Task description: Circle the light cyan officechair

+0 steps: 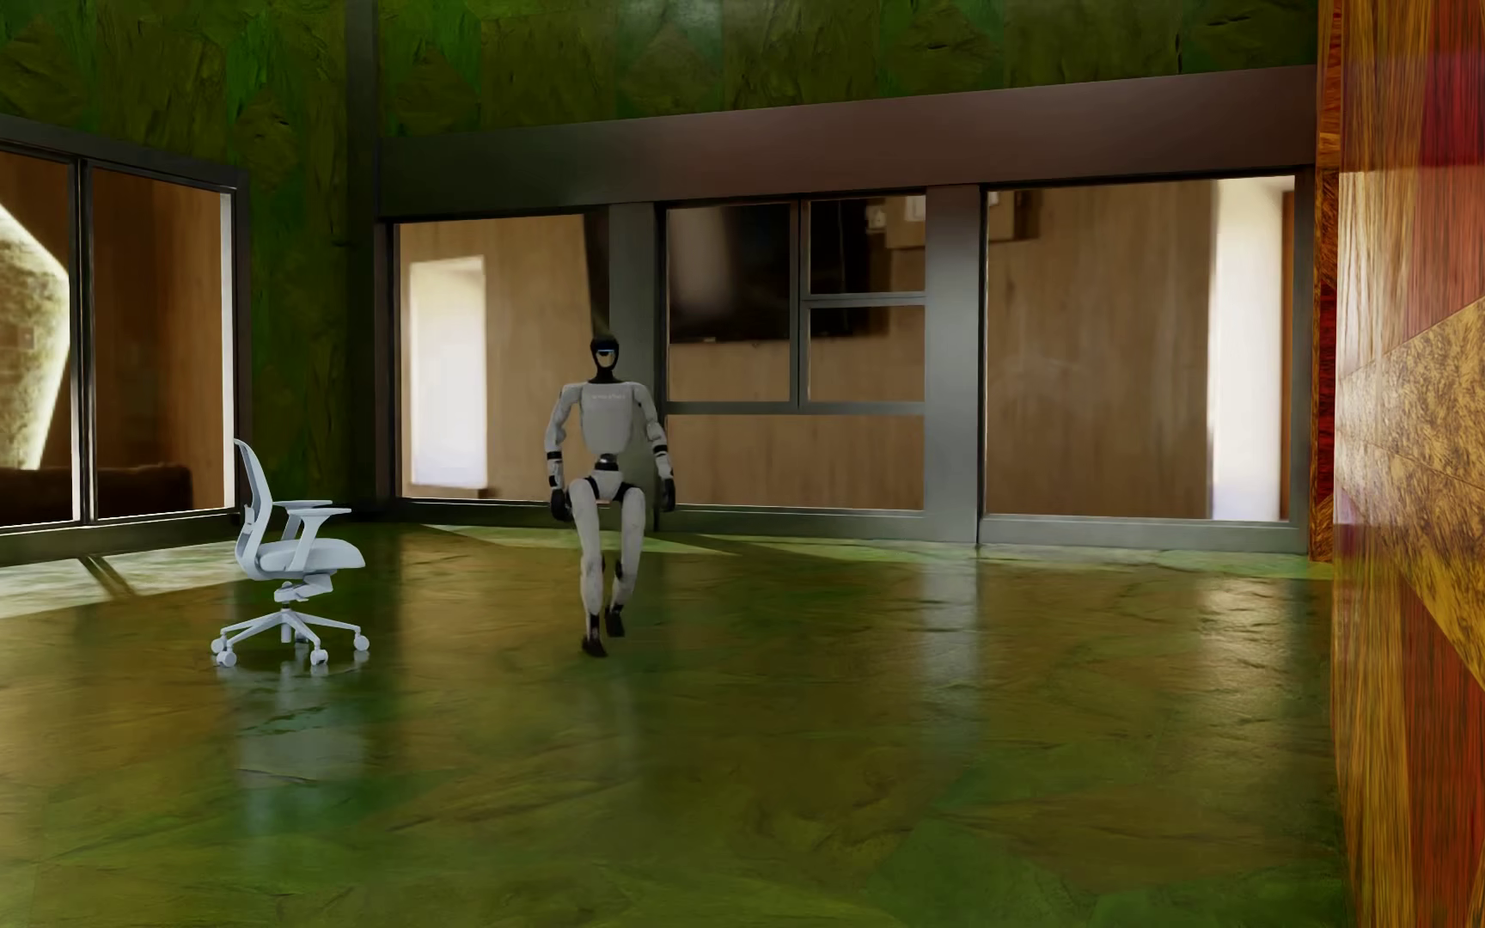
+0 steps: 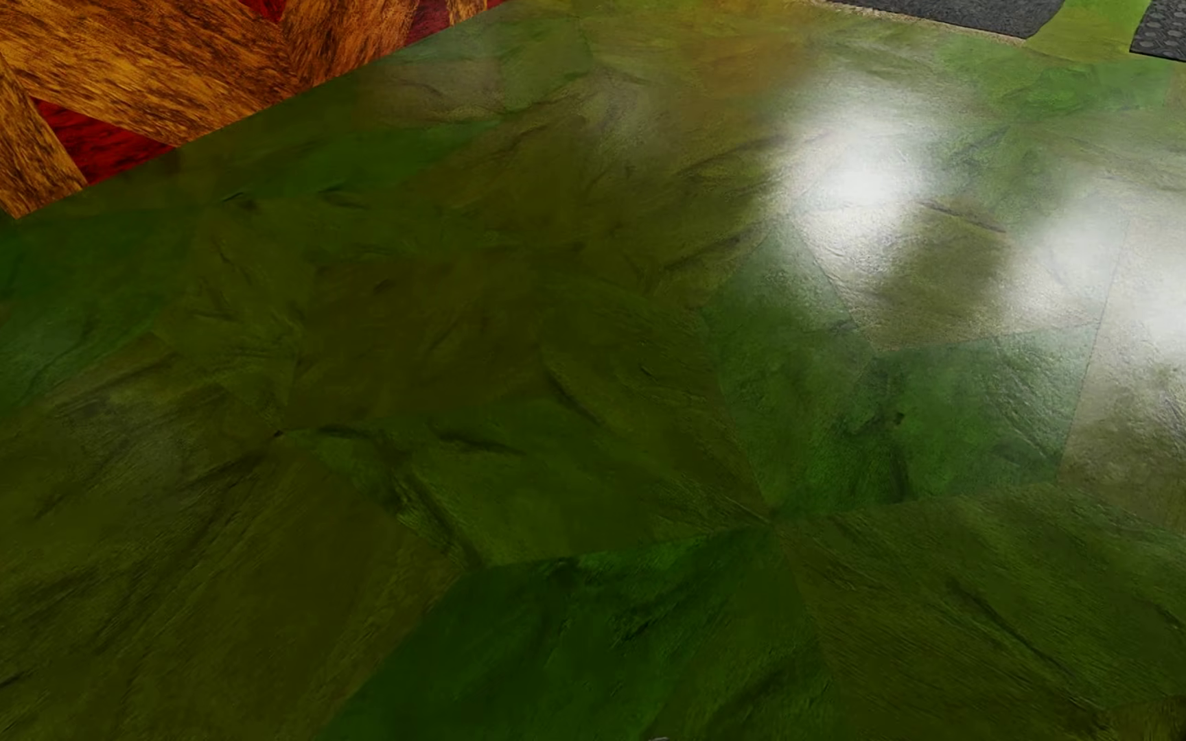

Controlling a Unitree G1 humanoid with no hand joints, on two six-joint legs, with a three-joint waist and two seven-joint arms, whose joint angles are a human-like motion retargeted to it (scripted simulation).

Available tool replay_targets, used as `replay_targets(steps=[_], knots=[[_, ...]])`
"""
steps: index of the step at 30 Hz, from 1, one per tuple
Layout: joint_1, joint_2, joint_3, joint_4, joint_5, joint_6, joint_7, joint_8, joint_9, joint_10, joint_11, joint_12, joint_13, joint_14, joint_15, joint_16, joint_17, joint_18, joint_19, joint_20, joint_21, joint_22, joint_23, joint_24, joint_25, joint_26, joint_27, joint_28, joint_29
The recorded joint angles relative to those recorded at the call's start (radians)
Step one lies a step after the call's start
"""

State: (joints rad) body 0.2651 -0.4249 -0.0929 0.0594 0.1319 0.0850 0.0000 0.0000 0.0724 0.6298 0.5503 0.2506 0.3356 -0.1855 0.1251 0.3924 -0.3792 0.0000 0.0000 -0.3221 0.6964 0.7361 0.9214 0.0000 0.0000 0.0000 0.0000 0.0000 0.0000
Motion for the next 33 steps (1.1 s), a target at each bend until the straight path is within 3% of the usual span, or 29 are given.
replay_targets(steps=[1,2,3,4,6,9,10,11,12,13,14,15,16,17,18,21,22,23,24,25,26,27,28,29,30,31,33], knots=[[-0.081,0.008,0.017,0.046,0.046,0.024,0.000,0.000,-0.014,0.211,0.052,0.013,0.009,0.175,0.079,-0.013,0.003,0.000,0.000,-0.004,0.007,0.040,0.013,0.000,0.000,0.000,0.000,0.000,0.000],[-0.185,0.049,0.057,0.056,0.074,0.026,0.000,0.000,-0.015,0.459,0.099,0.026,0.005,0.252,0.065,-0.015,0.004,0.000,0.000,-0.021,0.019,0.082,0.033,0.000,0.000,0.000,0.000,0.000,0.000],[-0.293,0.133,0.079,0.085,0.101,0.052,0.000,0.000,0.007,0.648,0.087,0.029,-0.002,0.125,0.002,-0.020,-0.004,0.000,0.000,-0.035,0.012,0.110,0.013,0.000,0.000,0.000,0.000,0.000,0.000],[-0.391,0.245,0.108,0.078,0.099,0.053,0.000,0.000,0.031,0.703,0.041,0.023,-0.018,0.018,-0.072,-0.027,-0.005,0.000,0.000,-0.070,0.011,0.134,0.004,0.000,0.000,0.000,0.000,0.000,0.000],[-0.517,0.415,0.227,0.054,0.079,0.022,0.000,0.000,0.046,0.489,-0.014,0.046,-0.077,-0.060,-0.195,-0.029,-0.015,0.000,0.000,-0.128,0.010,0.163,0.007,0.000,0.000,0.000,0.000,0.000,0.000],[-0.655,0.594,0.328,0.044,0.047,-0.030,0.000,0.000,0.015,-0.063,-0.114,0.108,-0.150,0.024,-0.413,-0.012,-0.025,0.000,0.000,-0.090,-0.091,0.157,-0.069,0.000,0.000,0.000,0.000,0.000,0.000],[-0.696,0.648,0.351,0.055,0.032,-0.041,0.000,0.000,0.003,-0.130,-0.125,0.121,-0.156,0.051,-0.458,-0.011,-0.033,0.000,0.000,-0.074,-0.135,0.163,-0.109,0.000,0.000,0.000,0.000,0.000,0.000],[-0.735,0.670,0.383,0.090,0.033,-0.061,0.000,0.000,-0.018,-0.111,-0.108,0.142,-0.189,0.047,-0.494,-0.007,-0.043,0.000,0.000,-0.072,-0.113,0.169,-0.100,0.000,0.000,0.000,0.000,0.000,0.000],[-0.736,0.730,0.424,0.081,0.019,-0.081,0.000,0.000,-0.007,-0.024,-0.060,0.153,-0.170,0.109,-0.504,0.007,-0.036,0.000,0.000,-0.087,-0.137,0.181,-0.129,0.000,0.000,0.000,0.000,0.000,0.000],[-0.777,0.711,0.444,0.052,-0.008,-0.117,0.000,0.000,-0.015,0.101,0.070,0.167,-0.172,0.154,-0.386,-0.004,-0.034,0.000,0.000,-0.030,-0.231,0.192,-0.171,0.000,0.000,0.000,0.000,0.000,0.000],[-0.736,0.665,0.453,0.041,-0.024,-0.152,0.000,0.000,-0.004,0.176,0.284,0.151,-0.162,0.123,-0.147,0.002,-0.002,0.000,0.000,-0.072,-0.167,0.239,-0.113,0.000,0.000,0.000,0.000,0.000,0.000],[-0.703,0.576,0.415,0.038,-0.028,-0.154,0.000,0.000,0.004,0.218,0.504,0.136,-0.164,0.069,0.024,-0.007,0.006,0.000,0.000,-0.079,-0.146,0.269,-0.101,0.000,0.000,0.000,0.000,0.000,0.000],[-0.644,0.473,0.370,0.034,-0.053,-0.161,0.000,0.000,0.012,0.214,0.647,0.122,-0.171,0.032,0.090,-0.020,0.014,0.000,0.000,-0.084,-0.099,0.283,-0.092,0.000,0.000,0.000,0.000,0.000,0.000],[-0.557,0.375,0.326,0.066,-0.040,-0.134,0.000,0.000,0.021,0.177,0.694,0.117,-0.158,0.021,0.097,-0.036,0.019,0.000,0.000,-0.091,-0.070,0.275,-0.093,0.000,0.000,0.000,0.000,0.000,0.000],[-0.464,0.256,0.282,0.077,-0.049,-0.129,0.000,0.000,0.024,0.124,0.676,0.111,-0.161,0.004,0.085,-0.043,0.053,0.000,0.000,-0.095,-0.078,0.257,-0.017,0.000,0.000,0.000,0.000,0.000,0.000],[-0.198,-0.006,0.100,0.120,-0.050,-0.062,0.000,0.000,0.015,-0.029,0.314,0.127,-0.072,-0.101,0.164,-0.031,0.042,0.000,0.000,-0.121,-0.042,0.100,-0.024,0.000,0.000,0.000,0.000,0.000,0.000],[-0.122,-0.076,0.045,0.120,-0.063,-0.062,0.000,0.000,0.013,-0.057,0.173,0.122,-0.047,-0.131,0.109,-0.017,0.030,0.000,0.000,-0.107,-0.053,0.047,-0.026,0.000,0.000,0.000,0.000,0.000,0.000],[-0.059,-0.121,-0.023,0.115,-0.083,-0.069,0.000,0.000,0.010,-0.073,0.038,0.104,-0.029,-0.157,-0.025,0.007,0.018,0.000,0.000,-0.116,-0.022,0.019,-0.019,0.000,0.000,0.000,0.000,0.000,0.000],[-0.017,-0.166,-0.082,0.115,-0.120,-0.063,0.000,0.000,0.000,-0.074,-0.036,0.082,0.003,-0.177,-0.234,0.027,0.016,0.000,0.000,-0.127,-0.051,0.003,0.009,0.000,0.000,0.000,0.000,0.000,0.000],[0.034,-0.172,-0.145,0.124,-0.166,-0.052,0.000,0.000,0.008,-0.069,-0.069,0.056,0.033,-0.167,-0.375,0.034,-0.002,0.000,0.000,-0.133,-0.041,0.007,0.022,0.000,0.000,0.000,0.000,0.000,0.000],[0.081,-0.209,-0.185,0.143,-0.192,-0.035,0.000,0.000,0.000,-0.068,-0.047,0.040,0.066,-0.119,-0.201,0.037,-0.005,0.000,0.000,-0.131,-0.052,0.023,0.058,0.000,0.000,0.000,0.000,0.000,0.000],[0.105,-0.283,-0.181,0.171,-0.176,-0.009,0.000,0.000,-0.011,-0.044,0.061,0.039,0.085,-0.013,0.097,0.031,-0.009,0.000,0.000,-0.099,-0.023,0.030,0.084,0.000,0.000,0.000,0.000,0.000,0.000],[0.071,-0.318,-0.161,0.214,-0.109,0.050,0.000,0.000,-0.023,0.039,0.155,0.044,0.080,0.165,0.187,0.013,-0.007,0.000,0.000,-0.081,0.021,0.056,0.127,0.000,0.000,0.000,0.000,0.000,0.000],[0.029,-0.279,-0.125,0.194,-0.070,0.051,0.000,0.000,-0.017,0.178,0.212,0.057,0.062,0.325,0.139,0.002,-0.008,0.000,0.000,-0.076,0.063,0.100,0.153,0.000,0.000,0.000,0.000,0.000,0.000],[-0.092,-0.250,-0.096,0.180,-0.020,0.057,0.000,0.000,-0.022,0.368,0.252,0.054,0.051,0.365,0.100,0.000,-0.011,0.000,0.000,-0.104,0.049,0.125,0.134,0.000,0.000,0.000,0.000,0.000,0.000],[-0.159,-0.145,-0.047,0.191,0.040,0.066,0.000,0.000,0.007,0.543,0.231,0.044,0.039,0.271,0.072,-0.002,0.004,0.000,0.000,-0.127,-0.010,0.136,0.133,0.000,0.000,0.000,0.000,0.000,0.000],[-0.376,0.080,0.037,0.120,0.119,0.043,0.000,0.000,0.031,0.735,0.140,0.063,-0.024,0.007,-0.036,-0.012,0.002,0.000,0.000,-0.155,-0.010,0.152,0.059,0.000,0.000,0.000,0.000,0.000,0.000]])
